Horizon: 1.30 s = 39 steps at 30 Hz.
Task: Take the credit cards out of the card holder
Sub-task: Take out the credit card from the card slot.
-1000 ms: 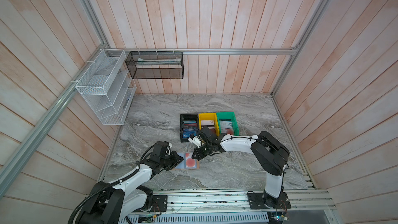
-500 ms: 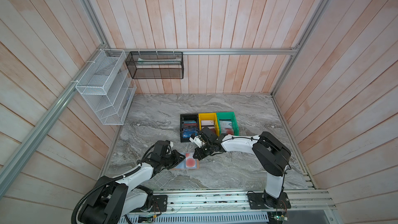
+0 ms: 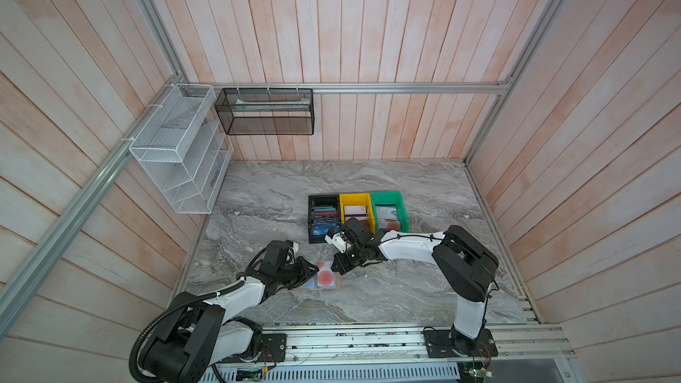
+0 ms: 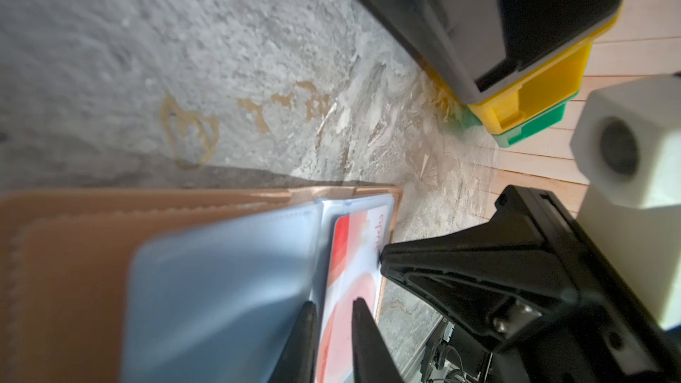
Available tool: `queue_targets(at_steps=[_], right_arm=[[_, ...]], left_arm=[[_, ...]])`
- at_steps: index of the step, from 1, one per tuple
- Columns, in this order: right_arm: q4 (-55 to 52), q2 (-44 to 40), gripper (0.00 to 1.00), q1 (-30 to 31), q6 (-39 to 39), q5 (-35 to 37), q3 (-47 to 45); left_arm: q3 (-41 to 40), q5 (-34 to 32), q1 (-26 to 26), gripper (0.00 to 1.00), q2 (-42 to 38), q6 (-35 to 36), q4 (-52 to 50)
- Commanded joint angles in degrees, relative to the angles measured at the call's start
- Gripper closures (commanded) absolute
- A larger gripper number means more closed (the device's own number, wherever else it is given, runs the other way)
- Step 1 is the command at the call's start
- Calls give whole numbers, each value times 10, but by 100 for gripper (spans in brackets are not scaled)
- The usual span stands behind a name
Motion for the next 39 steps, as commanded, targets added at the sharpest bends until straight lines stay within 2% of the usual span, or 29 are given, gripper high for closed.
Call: queue_targets(at_steps=[1,10,15,23,31,39], right_arm=[[-14,15,100,8,-2,-3,-6],[-11,21,100,12,2,-2,-6],[-12,21,100,12,2,-2,-7],[-11,26,100,12,2,-6,-8],[-12,25,100,12,1,-5,-9],[-12,27,100,12,1,-5,-13]], left_arm=[[-13,0,-2,78,5,4,11],[-14,2,-4,79,14,5,14],[-21,-1,-3,85,10,6,10],[-32,-5,-3,89,-10,5,-1],[-32,-8,-4,100,-10,9,-4],[-29,-15,1,100,-21,21,-29]])
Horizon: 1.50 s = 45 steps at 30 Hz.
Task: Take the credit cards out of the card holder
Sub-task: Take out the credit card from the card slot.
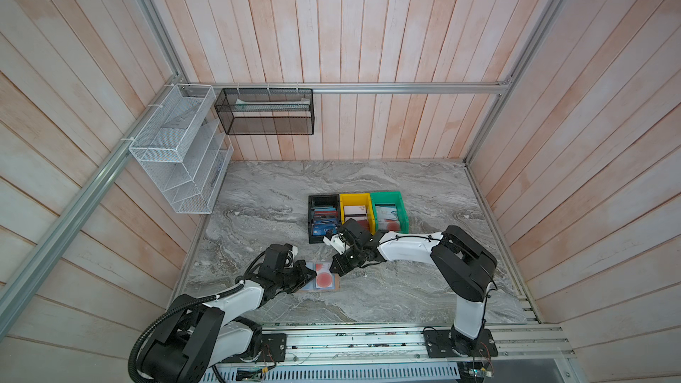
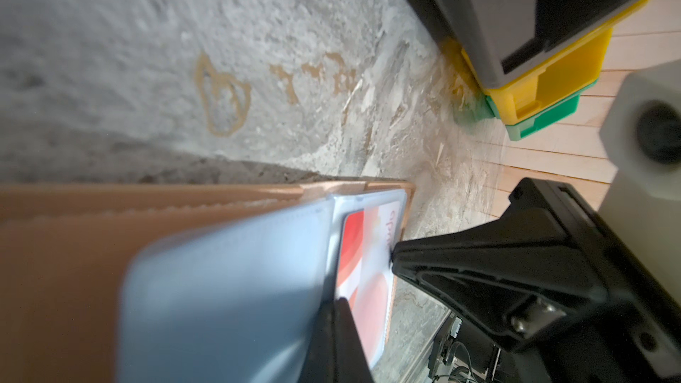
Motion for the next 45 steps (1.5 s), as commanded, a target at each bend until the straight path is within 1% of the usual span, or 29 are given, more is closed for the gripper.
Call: queue_targets(at_steps=[1,10,14,20,24,27,29,32,41,45], right_arm=[[-18,22,100,6,1,3,-14],[-18,21,100,5,1,0,-15],[-20,23,100,5,0,-1,-13],[-23,16,100,5,-2,-9,-10],[-24,9,100,3,-4,-23,-4],[-25,3,100,4,-6,-36,0],[-27,-3,98,4,-9,-46,3],[-29,-15,94,0,-9,-67,9],[-16,-51,90,-32,-6,-127,8],[27,-62,82,-49,16,-186,-12]], left_arm=[[-9,-15,4,100,-13,20,-36],[-14,-25,34,100,-88,41,-110],[-11,-30,43,100,-108,49,-139],[9,-37,76,100,-157,64,-210],[26,-37,82,100,-195,64,-237],[37,-37,84,100,-207,63,-250],[40,-27,84,100,-213,59,-244],[52,-30,84,100,-213,59,-248],[76,-33,86,100,-212,75,-269],[75,-23,86,100,-228,73,-266]])
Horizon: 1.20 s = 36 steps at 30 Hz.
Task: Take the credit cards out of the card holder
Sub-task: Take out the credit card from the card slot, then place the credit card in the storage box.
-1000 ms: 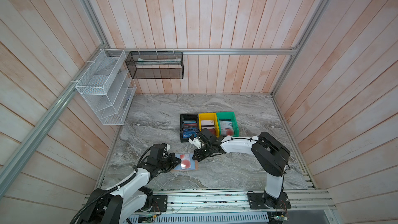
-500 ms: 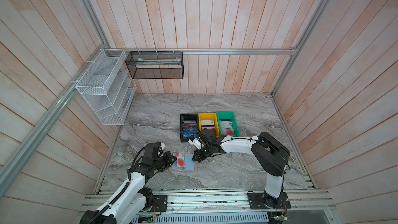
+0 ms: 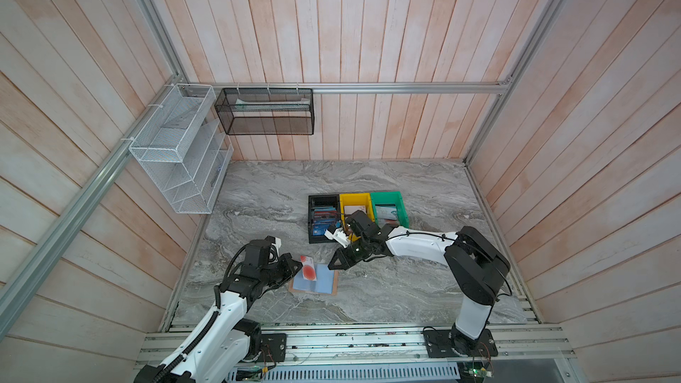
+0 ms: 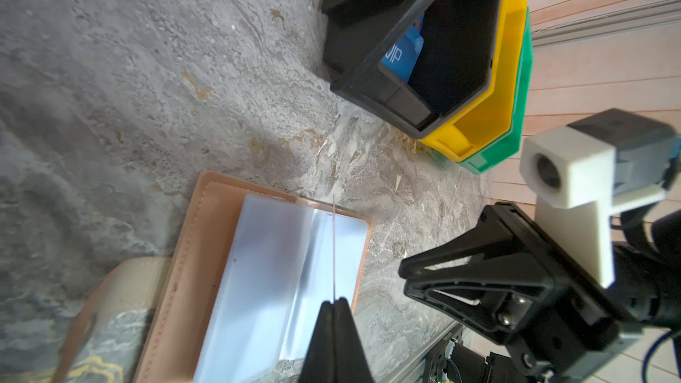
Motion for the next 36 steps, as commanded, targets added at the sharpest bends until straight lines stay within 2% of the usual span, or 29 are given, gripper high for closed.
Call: queue_targets(at_steps=[1,7,12,15,36], right_arm=[[42,-16,81,-15,18,-78,-17],[127,-25,76,-45,71,-165,-55],[227,-34,70,-61,129,-217,-90],[240,-35,68,-62,136,-222,-91],[307,-3,67,-53,184,-243,-82]], left_arm=[[8,14,3,100,-22,8,1],[-14,98,4,100,-62,-25,93],[-32,137,4,100,-71,-47,153],[-50,156,4,100,-68,-68,200],[-83,171,4,100,-62,-108,288]])
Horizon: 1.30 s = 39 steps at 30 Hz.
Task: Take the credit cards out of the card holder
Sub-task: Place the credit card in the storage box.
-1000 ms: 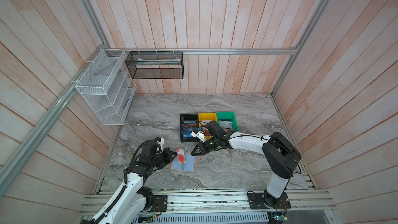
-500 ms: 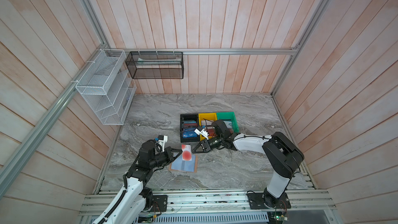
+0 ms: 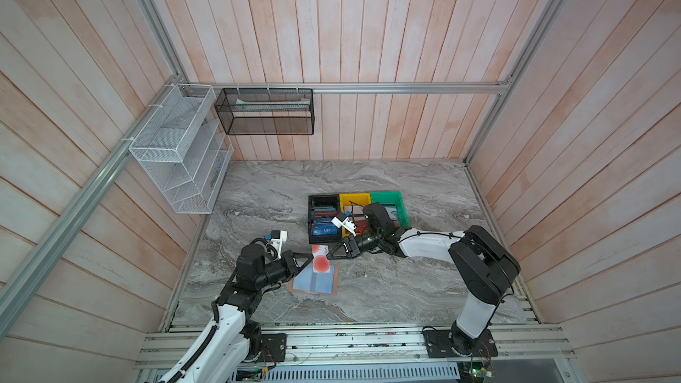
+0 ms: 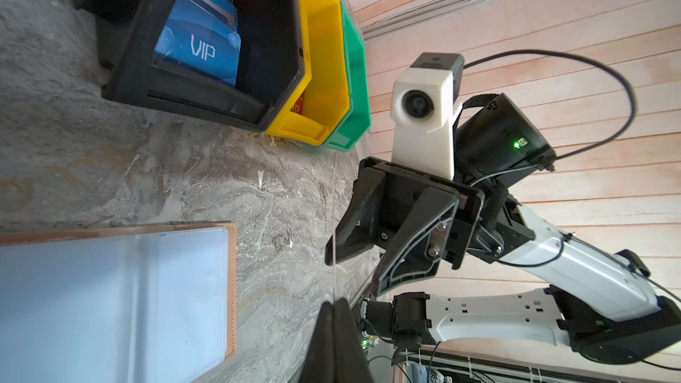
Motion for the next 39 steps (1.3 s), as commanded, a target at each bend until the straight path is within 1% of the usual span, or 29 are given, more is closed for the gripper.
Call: queue_targets(at_steps=[1,9,13,18,24,26,29,33,36,38,39], right_arm=[[22,15,67,8,10,-13,8],[50,26,68,16,30,-17,9],[50,25,79,17,30,-20,12],[49,20,91,17,29,-23,9],[45,9,99,16,25,-28,3],[25,4,100,14,14,-29,4],[-57,-6,100,6,-41,-25,20],[-234,-19,100,-18,-159,-5,65],[-393,-25,100,-47,-266,33,116],[-473,-32,100,-69,-322,71,141],[-511,-36,100,-81,-350,104,157]], left_arm=[[-12,17,3,100,1,-14,46],[-15,15,3,100,-2,-16,48],[-18,15,3,100,5,-17,55],[-14,13,2,100,10,-9,37],[-1,-1,3,100,7,17,-17],[2,-3,3,100,5,24,-34],[8,-10,3,99,3,34,-55],[17,-17,3,99,4,47,-77],[21,-19,3,99,7,51,-82],[22,-24,3,99,10,55,-88],[24,-28,3,100,13,58,-93]])
